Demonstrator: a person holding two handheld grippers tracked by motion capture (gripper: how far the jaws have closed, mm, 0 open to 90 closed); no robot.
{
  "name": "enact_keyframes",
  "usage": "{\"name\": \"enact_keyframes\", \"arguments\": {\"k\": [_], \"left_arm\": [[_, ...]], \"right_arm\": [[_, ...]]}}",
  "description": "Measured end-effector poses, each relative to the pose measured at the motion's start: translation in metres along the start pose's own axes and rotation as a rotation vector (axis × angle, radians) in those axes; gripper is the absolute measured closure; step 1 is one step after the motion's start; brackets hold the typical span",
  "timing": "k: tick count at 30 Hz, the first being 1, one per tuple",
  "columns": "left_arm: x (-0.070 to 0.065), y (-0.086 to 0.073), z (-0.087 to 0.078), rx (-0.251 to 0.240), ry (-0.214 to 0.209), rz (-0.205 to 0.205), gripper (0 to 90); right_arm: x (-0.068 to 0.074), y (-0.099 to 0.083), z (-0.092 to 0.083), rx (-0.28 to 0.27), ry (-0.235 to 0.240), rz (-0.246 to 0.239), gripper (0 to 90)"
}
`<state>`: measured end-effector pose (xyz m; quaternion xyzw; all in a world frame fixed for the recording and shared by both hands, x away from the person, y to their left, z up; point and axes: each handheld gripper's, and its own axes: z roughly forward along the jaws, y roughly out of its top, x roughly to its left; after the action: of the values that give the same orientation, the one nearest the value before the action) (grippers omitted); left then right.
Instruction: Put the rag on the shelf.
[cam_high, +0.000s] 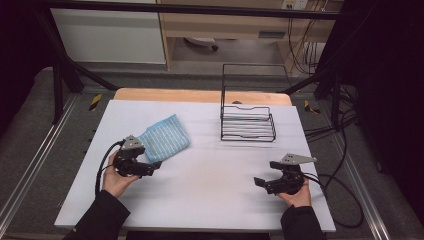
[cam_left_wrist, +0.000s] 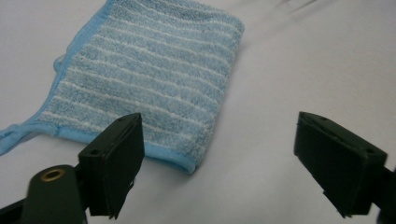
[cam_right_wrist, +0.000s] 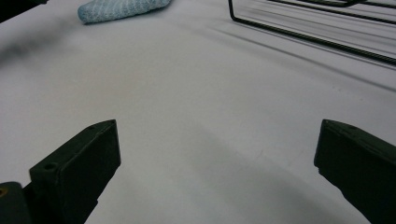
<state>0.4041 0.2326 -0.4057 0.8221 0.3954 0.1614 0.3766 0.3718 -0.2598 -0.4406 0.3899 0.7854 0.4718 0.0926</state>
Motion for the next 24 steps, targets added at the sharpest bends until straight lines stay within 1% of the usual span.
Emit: {"name": "enact_keyframes", "arguments": {"k": [1, 2, 3, 4, 5, 7, 9, 11, 14, 17, 18, 20, 21, 22, 23, 24], "left_arm": [[-0.001, 0.002, 0.003, 0.005, 0.004, 0.004, 17.0], [-0.001, 0.003, 0.005, 0.01, 0.008, 0.005, 19.8], [-0.002, 0.005, 0.008, 0.014, 0.013, 0.004, 19.8], [-0.002, 0.006, 0.011, 0.021, 0.017, 0.008, 24.1], [-0.001, 0.007, 0.014, 0.026, 0.021, 0.013, 24.1], [-0.001, 0.007, 0.02, 0.038, 0.033, 0.012, 27.6], [0.0, 0.007, 0.026, 0.057, 0.036, 0.011, 31.8], [0.001, 0.006, 0.031, 0.085, 0.052, 0.024, 35.0], [0.002, 0.004, 0.038, 0.106, 0.068, 0.036, 41.4], [0.003, 0.002, 0.044, 0.127, 0.083, 0.053, 49.7], [0.003, 0.002, 0.045, 0.13, 0.09, 0.059, 49.7], [0.003, 0.001, 0.047, 0.136, 0.103, 0.067, 53.2], [0.003, 0.001, 0.048, 0.137, 0.105, 0.066, 56.5], [0.004, 0.001, 0.048, 0.138, 0.109, 0.066, 56.5], [0.005, 0.001, 0.049, 0.136, 0.112, 0.065, 58.6], [0.005, 0.001, 0.049, 0.137, 0.112, 0.062, 62.3]], "right_arm": [[0.0, 0.0, 0.0, 0.0, 0.0, 0.0, 1.0], [0.0, 0.0, 0.0, 0.001, 0.0, 0.0, 1.0], [0.0, 0.0, 0.0, 0.001, 0.0, 0.0, 1.0], [0.0, 0.0, 0.0, 0.0, -0.001, -0.002, 1.1], [0.0, 0.0, 0.0, 0.0, -0.001, -0.002, 1.1], [0.0, 0.0, 0.001, 0.001, -0.002, -0.006, 1.1], [0.0, 0.0, 0.001, 0.004, -0.002, -0.008, 1.2], [0.0, 0.0, 0.001, 0.004, -0.002, -0.008, 1.2], [0.0, 0.0, 0.001, 0.01, -0.001, -0.005, 1.2], [0.0, 0.0, 0.002, 0.01, -0.003, -0.006, 1.3], [0.0, 0.0, 0.002, 0.01, -0.003, -0.006, 1.3], [0.0, 0.0, 0.002, 0.01, -0.002, -0.006, 1.3], [-0.001, 0.0, 0.002, 0.008, -0.003, -0.008, 1.3], [-0.001, 0.0, 0.002, 0.008, -0.003, -0.008, 1.3], [-0.001, 0.0, 0.002, 0.009, -0.003, -0.007, 1.3], [-0.001, 0.0, 0.002, 0.011, -0.003, -0.006, 1.4]]}}
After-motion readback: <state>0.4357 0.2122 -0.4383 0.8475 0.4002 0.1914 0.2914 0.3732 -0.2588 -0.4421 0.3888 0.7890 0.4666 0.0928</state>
